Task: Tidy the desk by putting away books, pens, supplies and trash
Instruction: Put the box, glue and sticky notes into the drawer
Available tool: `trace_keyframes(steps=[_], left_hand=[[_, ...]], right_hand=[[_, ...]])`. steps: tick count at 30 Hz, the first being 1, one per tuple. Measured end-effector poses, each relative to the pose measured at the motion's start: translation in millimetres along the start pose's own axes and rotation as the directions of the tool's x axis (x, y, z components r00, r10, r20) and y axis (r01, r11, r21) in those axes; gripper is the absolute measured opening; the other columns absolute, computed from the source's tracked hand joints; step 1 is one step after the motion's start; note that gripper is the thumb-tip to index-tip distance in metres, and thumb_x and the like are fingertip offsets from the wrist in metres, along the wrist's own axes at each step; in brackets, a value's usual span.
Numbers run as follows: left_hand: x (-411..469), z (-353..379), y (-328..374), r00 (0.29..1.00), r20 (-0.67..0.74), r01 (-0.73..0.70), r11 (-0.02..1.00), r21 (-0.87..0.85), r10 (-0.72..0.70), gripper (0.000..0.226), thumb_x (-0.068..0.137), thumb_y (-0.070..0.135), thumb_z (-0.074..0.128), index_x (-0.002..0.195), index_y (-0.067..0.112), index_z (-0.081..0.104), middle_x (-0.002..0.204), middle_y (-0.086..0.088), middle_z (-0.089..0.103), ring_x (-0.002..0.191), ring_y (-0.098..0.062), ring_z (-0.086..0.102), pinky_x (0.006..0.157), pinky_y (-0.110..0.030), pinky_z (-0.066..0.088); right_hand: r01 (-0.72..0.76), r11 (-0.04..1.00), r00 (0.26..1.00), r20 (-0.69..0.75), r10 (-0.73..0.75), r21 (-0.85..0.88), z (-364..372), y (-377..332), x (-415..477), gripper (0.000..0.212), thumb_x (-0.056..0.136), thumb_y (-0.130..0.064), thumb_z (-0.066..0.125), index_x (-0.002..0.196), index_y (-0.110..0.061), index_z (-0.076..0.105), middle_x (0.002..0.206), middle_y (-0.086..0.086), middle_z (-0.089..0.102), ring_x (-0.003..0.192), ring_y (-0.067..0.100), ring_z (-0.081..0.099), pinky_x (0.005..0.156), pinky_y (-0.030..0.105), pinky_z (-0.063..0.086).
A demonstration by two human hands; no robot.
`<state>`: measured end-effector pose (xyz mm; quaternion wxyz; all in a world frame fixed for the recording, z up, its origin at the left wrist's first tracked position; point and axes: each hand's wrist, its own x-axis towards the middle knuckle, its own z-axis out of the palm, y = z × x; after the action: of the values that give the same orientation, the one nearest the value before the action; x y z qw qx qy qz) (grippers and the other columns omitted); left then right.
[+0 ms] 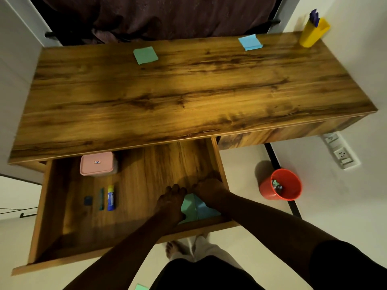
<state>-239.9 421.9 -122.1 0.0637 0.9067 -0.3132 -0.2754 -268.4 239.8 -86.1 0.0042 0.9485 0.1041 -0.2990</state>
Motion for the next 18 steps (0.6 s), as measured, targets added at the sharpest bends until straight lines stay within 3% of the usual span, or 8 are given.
trace_keyframes(steps=[5,9,13,15,18], left_hand=[[0.6,-3.0,-0.8,1.000,-0.009,-0.003,1.000,0.005,0.003,0.082,0.068,0.041,0.083,0.139,0.028,0.045,0.138,0.002,0.043,0.123,-0.025,0.045,0.094,-0.041,0.050],[2.4,-24.4,2.0,0.996,-0.080,0.030,0.994,-0.102,-0.039,0.077,0.072,0.043,0.081,0.139,0.030,0.046,0.137,0.001,0.044,0.125,-0.024,0.048,0.095,-0.040,0.051],[3.1,-66.6,13.6,0.970,-0.242,-0.033,0.971,-0.237,-0.026,0.048,0.084,0.040,0.070,0.129,0.033,0.055,0.123,0.005,0.057,0.114,-0.017,0.059,0.086,-0.033,0.054],[3.1,-89.1,25.2,0.955,-0.296,-0.061,0.952,-0.300,-0.032,0.038,0.088,0.036,0.069,0.125,0.032,0.059,0.118,0.007,0.062,0.106,-0.014,0.062,0.081,-0.028,0.051],[4.0,-120.5,53.1,0.934,-0.357,-0.118,0.915,-0.386,-0.029,0.029,0.092,0.032,0.067,0.120,0.028,0.065,0.112,0.011,0.065,0.101,-0.008,0.061,0.075,-0.018,0.044]], right_hand=[[-0.012,0.999,1.000,-0.011,0.012,0.036,-3.7,-0.9,-1.9,0.041,0.098,-0.010,0.062,0.139,-0.014,0.055,0.137,0.011,0.061,0.125,0.033,0.060,0.102,0.045,0.052],[-0.038,0.960,0.968,-0.230,0.105,0.276,-23.0,9.0,-14.3,0.030,0.095,-0.013,0.063,0.124,-0.009,0.066,0.123,0.013,0.069,0.114,0.034,0.065,0.100,0.043,0.052],[-0.038,0.665,0.841,-0.336,0.423,0.746,-44.0,38.8,-42.7,0.018,0.086,-0.022,0.072,0.104,-0.022,0.071,0.103,-0.004,0.074,0.096,0.015,0.069,0.089,0.031,0.056],[0.057,0.543,0.779,-0.378,0.501,0.838,-54.3,52.7,-60.3,0.013,0.086,-0.021,0.074,0.099,-0.021,0.073,0.098,-0.008,0.075,0.094,0.006,0.070,0.089,0.024,0.055],[0.137,0.443,0.742,-0.389,0.547,0.886,-67.2,75.4,-83.4,0.007,0.088,-0.020,0.076,0.088,-0.027,0.074,0.093,-0.010,0.076,0.093,0.001,0.070,0.091,0.024,0.055]])
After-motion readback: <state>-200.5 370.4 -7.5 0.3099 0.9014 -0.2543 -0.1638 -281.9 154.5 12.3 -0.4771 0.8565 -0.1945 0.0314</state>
